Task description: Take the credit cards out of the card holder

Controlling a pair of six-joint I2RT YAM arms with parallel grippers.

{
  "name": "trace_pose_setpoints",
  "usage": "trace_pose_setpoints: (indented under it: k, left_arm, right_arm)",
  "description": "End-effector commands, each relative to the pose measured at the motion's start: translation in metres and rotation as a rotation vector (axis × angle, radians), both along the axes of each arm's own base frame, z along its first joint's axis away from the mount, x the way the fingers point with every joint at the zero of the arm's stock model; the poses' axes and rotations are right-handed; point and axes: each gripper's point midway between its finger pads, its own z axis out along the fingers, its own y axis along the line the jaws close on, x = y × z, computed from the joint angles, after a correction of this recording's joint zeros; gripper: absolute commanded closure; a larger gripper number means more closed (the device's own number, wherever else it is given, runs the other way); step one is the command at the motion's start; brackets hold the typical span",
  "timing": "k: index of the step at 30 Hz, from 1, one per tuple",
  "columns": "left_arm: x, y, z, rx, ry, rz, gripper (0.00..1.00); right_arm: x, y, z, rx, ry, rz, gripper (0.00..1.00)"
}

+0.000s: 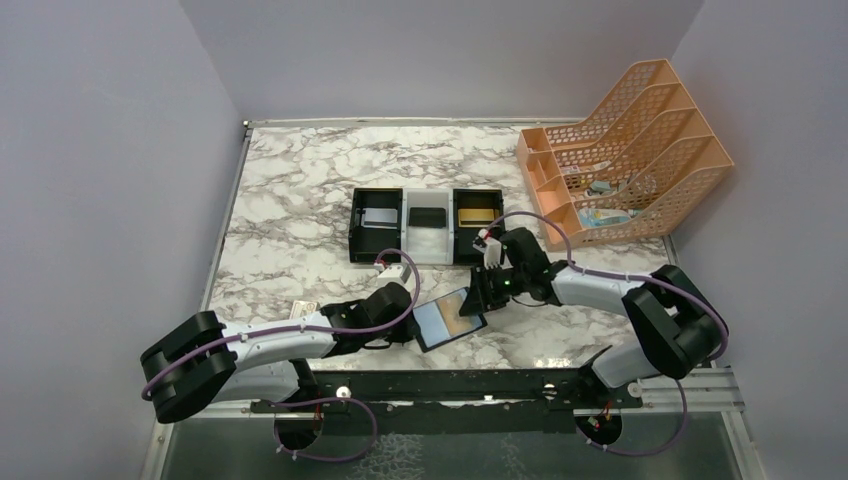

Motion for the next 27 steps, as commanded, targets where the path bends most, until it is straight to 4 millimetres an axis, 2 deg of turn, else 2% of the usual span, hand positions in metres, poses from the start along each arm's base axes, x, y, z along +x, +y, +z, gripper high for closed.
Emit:
trace_pose_setpoints:
  k: [1,8,14,20,27]
  left_arm:
    - [0.003,0.003,-0.003,0.037,-0.012,0.006,0.87]
    - [0.003,0.004,-0.005,0.033,-0.011,0.010,0.87]
    - [0.001,0.007,-0.005,0.028,-0.013,0.012,0.87]
    - [0.001,0.008,-0.003,0.023,-0.019,0.014,0.87]
    - [0.002,0.007,-0.004,0.027,-0.016,0.011,0.87]
  right_arm:
    - [0.000,0.011,0.020,0.098,-0.014,-0.015,0.68]
    - [-0.001,0.021,0.042,0.209,-0.004,-0.041,0.70]
    - [0.021,-0.004,0.020,-0.003,-0.070,-0.165,0.69]
    - [0.020,-0.013,0.002,-0.083,-0.054,-0.159,0.68]
    - [0.010,-0.008,-0.006,-0.058,-0.017,-0.095,0.69]
